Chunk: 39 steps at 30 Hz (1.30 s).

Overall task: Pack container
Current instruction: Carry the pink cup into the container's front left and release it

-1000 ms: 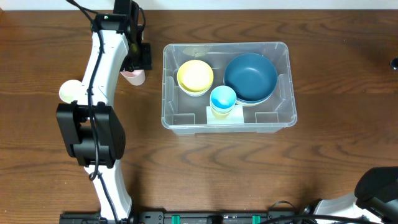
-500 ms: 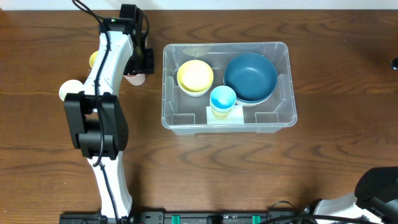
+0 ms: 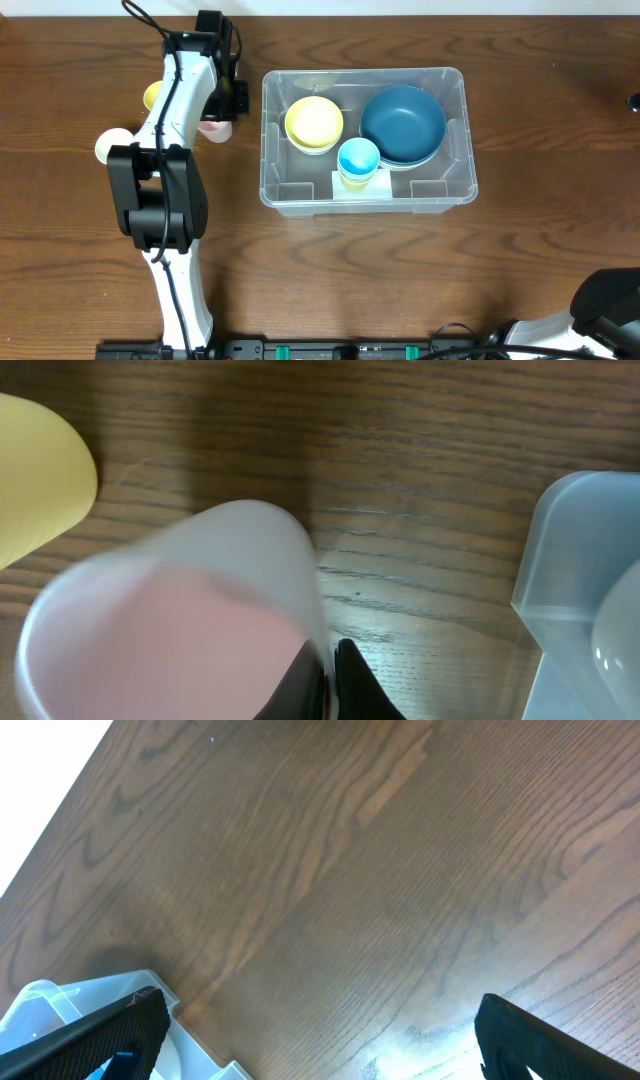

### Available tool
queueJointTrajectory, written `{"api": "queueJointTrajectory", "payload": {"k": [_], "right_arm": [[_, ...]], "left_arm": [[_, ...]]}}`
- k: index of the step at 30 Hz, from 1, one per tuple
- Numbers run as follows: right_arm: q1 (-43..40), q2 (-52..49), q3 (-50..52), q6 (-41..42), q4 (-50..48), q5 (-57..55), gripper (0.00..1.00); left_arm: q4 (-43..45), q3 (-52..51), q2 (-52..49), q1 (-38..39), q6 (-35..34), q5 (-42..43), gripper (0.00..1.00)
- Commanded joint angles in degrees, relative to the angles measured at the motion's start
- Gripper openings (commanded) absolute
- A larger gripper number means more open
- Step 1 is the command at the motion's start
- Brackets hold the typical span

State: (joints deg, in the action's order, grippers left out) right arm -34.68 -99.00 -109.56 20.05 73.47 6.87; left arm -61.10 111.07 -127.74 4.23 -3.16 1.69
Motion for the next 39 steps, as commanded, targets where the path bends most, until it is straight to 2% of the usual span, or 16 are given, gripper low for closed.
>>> {"api": "queueJointTrajectory", "payload": {"k": [1, 9, 16, 21, 25, 32, 39], "right_arm": [[-0.2, -0.3, -0.7, -0.8, 0.0, 0.0, 0.99], [-0.2, -0.3, -0.7, -0.8, 0.0, 0.0, 0.99], [-0.2, -0.3, -0.7, -0.8, 0.0, 0.0, 0.99], [-0.2, -0.3, -0.7, -0.8, 0.0, 0.0, 0.99], [-0.2, -0.3, -0.7, -0.8, 0.0, 0.0, 0.99], [-0.2, -0.3, -0.7, -0.8, 0.0, 0.0, 0.99], [-0.2, -0.3, -0.7, -0.8, 0.0, 0.0, 0.99]], "left_arm": [[-0.3, -0.3, -1.0, 0.1, -0.1, -1.4, 0.06], [-3.3, 0.9, 2.2, 0.1, -0.1, -1.3, 0.06], [-9.1, 3.1, 15.2, 1.3, -0.6, -0.1, 0.06], [-13.1, 3.1, 26.6, 6.4, -0.6, 2.4, 0.06], [-14.4, 3.1, 32.5, 14.3, -0.5, 2.3, 0.06], [-16.5, 1.4, 32.7, 25.3, -0.6, 1.8, 0.06], [-16.4, -3.4, 29.1, 28.7, -2.1, 1.5, 0.06]]}}
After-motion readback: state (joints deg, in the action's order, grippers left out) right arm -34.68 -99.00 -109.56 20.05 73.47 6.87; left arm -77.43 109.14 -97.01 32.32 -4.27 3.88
